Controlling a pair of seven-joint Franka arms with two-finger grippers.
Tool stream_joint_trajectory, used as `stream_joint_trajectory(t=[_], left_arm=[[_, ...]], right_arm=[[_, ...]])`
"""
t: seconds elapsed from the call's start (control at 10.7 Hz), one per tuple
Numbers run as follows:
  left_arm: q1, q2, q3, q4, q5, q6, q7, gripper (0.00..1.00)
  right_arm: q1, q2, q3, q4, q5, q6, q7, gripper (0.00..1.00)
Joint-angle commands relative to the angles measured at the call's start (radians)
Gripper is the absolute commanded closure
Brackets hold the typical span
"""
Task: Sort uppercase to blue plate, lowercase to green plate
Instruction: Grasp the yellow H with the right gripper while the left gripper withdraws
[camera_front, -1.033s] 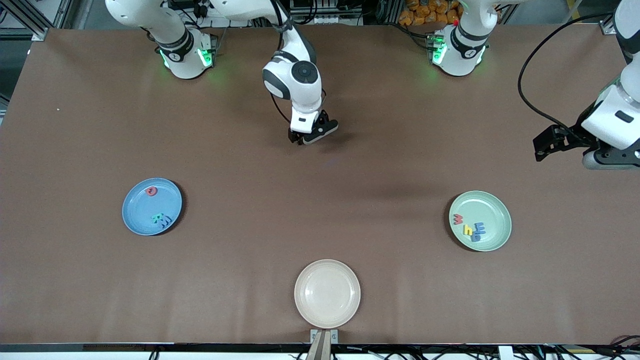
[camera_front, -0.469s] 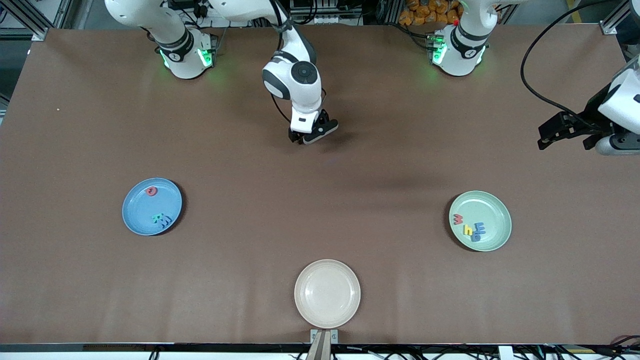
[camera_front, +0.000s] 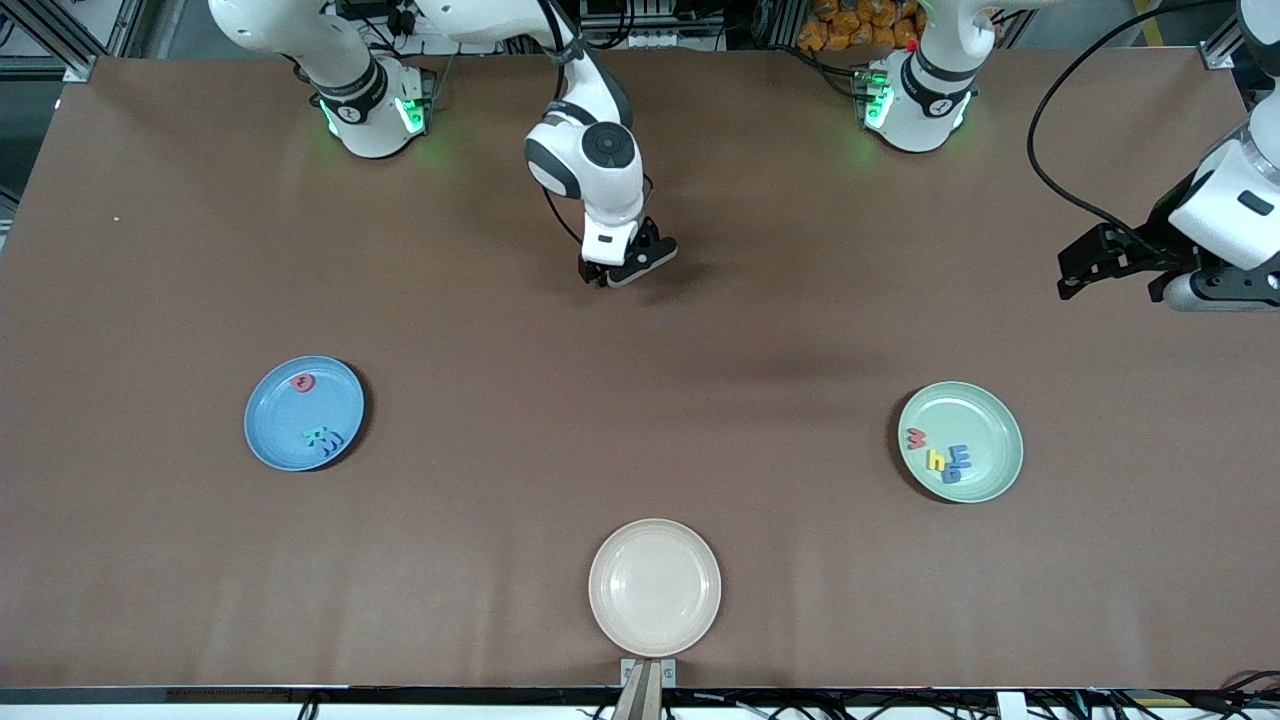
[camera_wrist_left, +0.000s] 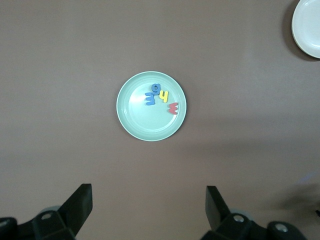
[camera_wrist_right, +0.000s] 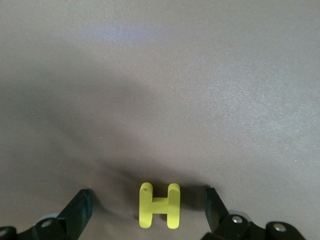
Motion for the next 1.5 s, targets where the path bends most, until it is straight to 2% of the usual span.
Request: stream_joint_trajectory(t=[0.0, 0.09, 0.66, 1.13, 1.41], left_arm=[[-0.023, 0.021, 0.015, 0.038, 0.012, -0.008, 0.000, 0.00], [-0.023, 0.013, 0.022, 0.033, 0.012, -0.008, 0.003, 0.00], [-0.021, 0.017, 0.035, 0.039, 0.015, 0.002, 0.008, 0.00], [-0.014, 0.007, 0.033, 0.031, 0.014, -0.001, 0.017, 0.00], [-0.014, 0.011, 0.033, 0.036, 0.009, 0.002, 0.017, 0.00]], right_arm=[[-0.022, -0.037, 0.019, -0.039, -0.014, 0.003, -0.006, 0.90], [-0.025, -0.037, 0.019, -0.039, -0.014, 0.003, -0.006, 1.00], [-0.051, -0.066, 0.019, -0.037, -0.014, -0.002, -0.048, 1.00], [-0.265, -0.142, 0.018, 0.044, -0.015, -0.222, -0.336, 1.00], [-0.457, -0.140, 0.018, 0.071, -0.015, -0.246, -0.487, 1.00]])
